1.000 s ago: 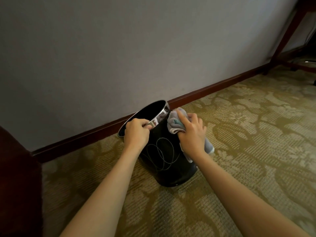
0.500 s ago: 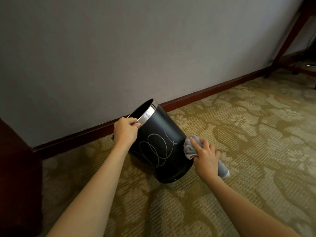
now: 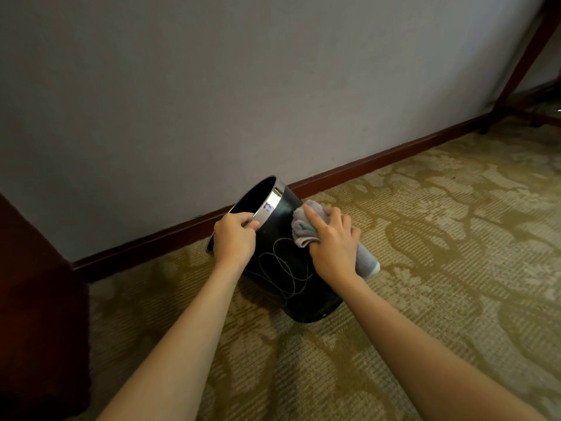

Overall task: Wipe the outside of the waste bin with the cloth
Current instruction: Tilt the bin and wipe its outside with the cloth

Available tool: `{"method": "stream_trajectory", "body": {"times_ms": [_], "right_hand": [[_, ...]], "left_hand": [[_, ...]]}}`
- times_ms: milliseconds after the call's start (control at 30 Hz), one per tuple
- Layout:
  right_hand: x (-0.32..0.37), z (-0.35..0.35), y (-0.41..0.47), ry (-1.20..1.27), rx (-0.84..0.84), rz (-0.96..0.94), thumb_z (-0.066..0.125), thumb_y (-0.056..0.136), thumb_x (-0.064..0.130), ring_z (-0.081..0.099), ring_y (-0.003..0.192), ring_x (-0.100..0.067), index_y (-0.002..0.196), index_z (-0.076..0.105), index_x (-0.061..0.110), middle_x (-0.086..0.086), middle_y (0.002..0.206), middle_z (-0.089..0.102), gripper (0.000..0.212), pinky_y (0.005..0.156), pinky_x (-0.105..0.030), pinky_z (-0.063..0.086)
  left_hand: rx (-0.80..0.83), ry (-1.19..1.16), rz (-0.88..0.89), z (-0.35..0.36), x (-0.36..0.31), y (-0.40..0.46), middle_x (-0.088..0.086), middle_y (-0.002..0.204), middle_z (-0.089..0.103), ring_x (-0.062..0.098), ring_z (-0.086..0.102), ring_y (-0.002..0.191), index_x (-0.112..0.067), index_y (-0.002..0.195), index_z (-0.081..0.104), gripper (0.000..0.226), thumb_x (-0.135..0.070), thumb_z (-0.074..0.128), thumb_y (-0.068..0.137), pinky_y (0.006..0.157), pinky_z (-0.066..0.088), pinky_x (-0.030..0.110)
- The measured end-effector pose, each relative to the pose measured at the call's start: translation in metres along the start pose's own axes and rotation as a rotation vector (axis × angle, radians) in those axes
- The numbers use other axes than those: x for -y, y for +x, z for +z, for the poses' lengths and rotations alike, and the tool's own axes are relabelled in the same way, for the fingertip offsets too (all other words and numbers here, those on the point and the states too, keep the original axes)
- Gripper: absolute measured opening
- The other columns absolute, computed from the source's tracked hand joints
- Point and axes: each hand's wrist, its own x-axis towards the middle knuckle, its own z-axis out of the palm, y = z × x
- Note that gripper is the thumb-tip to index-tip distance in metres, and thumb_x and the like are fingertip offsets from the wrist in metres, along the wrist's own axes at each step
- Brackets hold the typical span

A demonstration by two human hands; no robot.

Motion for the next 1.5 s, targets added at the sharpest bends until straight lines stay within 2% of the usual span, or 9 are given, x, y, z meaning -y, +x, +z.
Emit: {"method": "stream_trajectory", "body": {"times_ms": [233,367,600,767,933,1167,1267,1333,1500], "right_hand": [[-0.016,0.006,-0.019,-0.04,-0.034,-0.053,0.061,0.078,0.007,0.048,0.104,-0.034,0.137,0.051,0.032,-0.014,0.123,0.053,0.065,0.084,-0.046,0.037],[-0.036,0.007,-0.03,-0.106,0.054,0.027,0.055,0.084,0.011,0.044,0.11,-0.031,0.141,0.044,0.036,-0.011,0.13,0.048,0.063,0.09,-0.043,0.033],[-0.088,0.006,-0.062,-0.223,0.235,0.229,0.047,0.09,0.016,0.038,0.117,-0.028,0.145,0.035,0.036,-0.006,0.133,0.042,0.059,0.097,-0.04,0.031],[-0.065,-0.004,-0.041,-0.104,0.173,0.239,0.047,0.087,0.009,0.037,0.115,-0.027,0.143,0.038,0.033,-0.007,0.127,0.042,0.062,0.096,-0.042,0.03],[-0.013,-0.016,-0.005,0.073,-0.04,0.082,0.053,0.081,0.008,0.039,0.111,-0.028,0.141,0.042,0.033,-0.008,0.125,0.045,0.065,0.095,-0.044,0.031],[-0.031,-0.006,-0.025,0.046,-0.066,0.005,0.061,0.078,0.003,0.047,0.11,-0.037,0.14,0.047,0.025,-0.018,0.124,0.051,0.067,0.091,-0.049,0.038],[-0.059,0.001,-0.046,-0.035,0.051,0.079,0.059,0.082,0.006,0.044,0.114,-0.035,0.143,0.043,0.027,-0.016,0.129,0.048,0.066,0.094,-0.046,0.035],[-0.079,0.003,-0.059,-0.12,0.154,0.133,0.054,0.088,0.011,0.041,0.116,-0.032,0.147,0.034,0.03,-0.012,0.131,0.045,0.065,0.095,-0.042,0.033],[-0.094,0.006,-0.071,-0.206,0.247,0.257,0.046,0.093,0.013,0.039,0.115,-0.03,0.149,0.026,0.031,-0.009,0.133,0.04,0.062,0.094,-0.039,0.034]], "left_hand": [[-0.004,-0.012,-0.029,0.001,-0.001,0.004,-0.006,0.079,0.065,0.009,0.058,0.076,-0.01,0.09,0.073,0.01,-0.013,0.064,0.086,0.058,0.032,0.01],[-0.004,-0.021,-0.044,0.004,-0.003,0.007,-0.003,0.091,0.066,0.012,0.056,0.085,-0.011,0.1,0.071,0.016,-0.014,0.063,0.087,0.066,0.038,0.019],[-0.017,-0.023,-0.046,0.004,-0.008,0.004,0.003,0.098,0.068,0.007,0.05,0.082,-0.008,0.101,0.071,0.017,-0.012,0.064,0.086,0.064,0.034,0.015],[0.004,0.063,-0.007,0.01,-0.02,-0.006,-0.01,0.069,0.059,0.002,0.048,0.062,-0.011,0.073,0.069,0.016,-0.013,0.062,0.087,0.056,0.039,0.021],[0.086,0.12,0.023,0.02,-0.036,-0.011,0.004,0.059,0.052,0.026,0.055,0.058,-0.003,0.065,0.062,0.025,-0.015,0.06,0.087,0.052,0.036,0.033],[0.091,0.108,0.027,0.021,-0.036,-0.007,0.002,0.062,0.057,0.019,0.054,0.059,-0.002,0.067,0.062,0.024,-0.018,0.063,0.086,0.053,0.04,0.032],[0.076,0.108,0.044,0.019,-0.03,-0.003,-0.001,0.065,0.058,0.015,0.054,0.062,-0.004,0.064,0.061,0.025,-0.017,0.064,0.085,0.055,0.043,0.032],[0.069,0.091,0.053,0.017,-0.026,-0.001,-0.013,0.063,0.051,0.002,0.045,0.058,-0.013,0.064,0.062,0.022,-0.017,0.064,0.086,0.051,0.034,0.022],[0.173,-0.024,0.174,0.015,-0.016,0.0,-0.018,0.071,0.058,-0.004,0.048,0.064,-0.02,0.093,0.072,0.011,-0.023,0.064,0.086,0.062,0.038,0.018]]}}
